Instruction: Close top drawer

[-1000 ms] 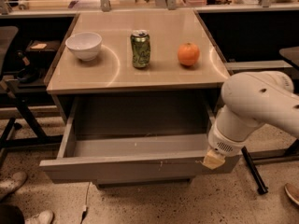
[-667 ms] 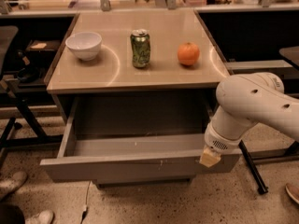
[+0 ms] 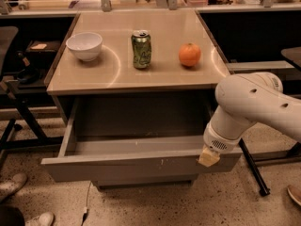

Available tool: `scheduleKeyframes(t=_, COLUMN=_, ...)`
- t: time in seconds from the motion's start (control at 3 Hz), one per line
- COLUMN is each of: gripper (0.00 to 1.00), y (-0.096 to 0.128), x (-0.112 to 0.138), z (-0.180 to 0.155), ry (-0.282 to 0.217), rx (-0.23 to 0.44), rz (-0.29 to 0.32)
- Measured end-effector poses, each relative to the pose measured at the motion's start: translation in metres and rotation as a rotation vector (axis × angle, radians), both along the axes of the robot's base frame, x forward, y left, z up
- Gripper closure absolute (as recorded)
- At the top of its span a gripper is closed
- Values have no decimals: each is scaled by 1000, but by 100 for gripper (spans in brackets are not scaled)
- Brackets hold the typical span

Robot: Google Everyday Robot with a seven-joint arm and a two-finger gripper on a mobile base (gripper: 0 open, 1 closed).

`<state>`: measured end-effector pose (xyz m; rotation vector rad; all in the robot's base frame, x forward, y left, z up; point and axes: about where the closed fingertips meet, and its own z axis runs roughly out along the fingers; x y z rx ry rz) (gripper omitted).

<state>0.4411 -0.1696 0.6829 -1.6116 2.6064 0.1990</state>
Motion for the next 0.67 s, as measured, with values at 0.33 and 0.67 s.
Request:
scheduleKeyframes(t=0.33, gripper=100, y=13, x=18, z=0, ry=-25, rx=15, rz=22)
scheduleKeyframes(t=0.67, gripper=100, y=13, x=18, z=0, ry=-25, rx=15, rz=22)
